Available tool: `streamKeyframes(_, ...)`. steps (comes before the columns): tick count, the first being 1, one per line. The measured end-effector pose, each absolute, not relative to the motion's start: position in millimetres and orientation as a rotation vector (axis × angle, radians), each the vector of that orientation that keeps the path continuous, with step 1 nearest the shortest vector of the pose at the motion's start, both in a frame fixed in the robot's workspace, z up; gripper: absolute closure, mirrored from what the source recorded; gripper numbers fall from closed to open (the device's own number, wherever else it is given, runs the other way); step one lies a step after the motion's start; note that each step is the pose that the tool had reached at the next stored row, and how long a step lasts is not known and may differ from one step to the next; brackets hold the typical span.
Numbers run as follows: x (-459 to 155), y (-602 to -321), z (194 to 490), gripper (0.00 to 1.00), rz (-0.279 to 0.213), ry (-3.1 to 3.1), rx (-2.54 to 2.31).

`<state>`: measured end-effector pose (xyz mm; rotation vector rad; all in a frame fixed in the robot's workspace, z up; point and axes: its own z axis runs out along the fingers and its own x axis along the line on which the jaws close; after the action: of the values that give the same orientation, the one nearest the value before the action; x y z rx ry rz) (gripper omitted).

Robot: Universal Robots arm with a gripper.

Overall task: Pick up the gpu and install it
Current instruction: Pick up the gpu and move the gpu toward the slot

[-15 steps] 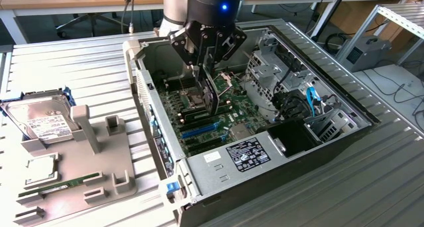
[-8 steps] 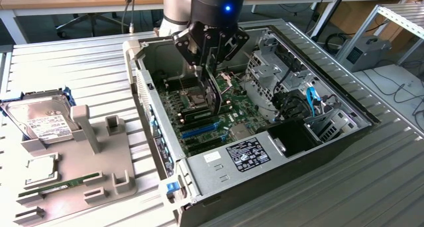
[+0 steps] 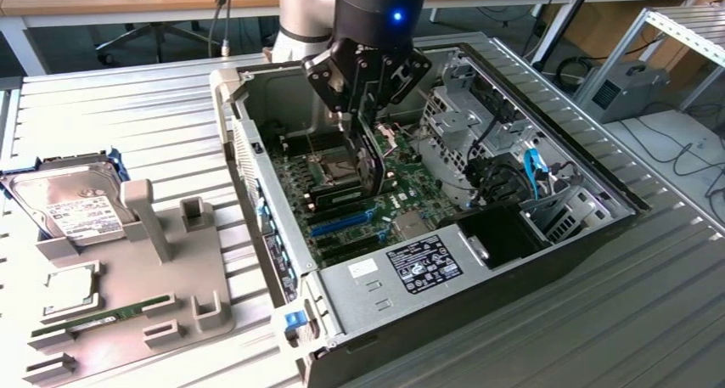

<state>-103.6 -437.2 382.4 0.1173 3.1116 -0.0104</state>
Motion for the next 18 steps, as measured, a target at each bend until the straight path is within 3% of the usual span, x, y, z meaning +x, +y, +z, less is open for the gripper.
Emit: streamKeyframes(18,-87.1,-437.2,379.1,0.74,-0.01,3.112,0.117)
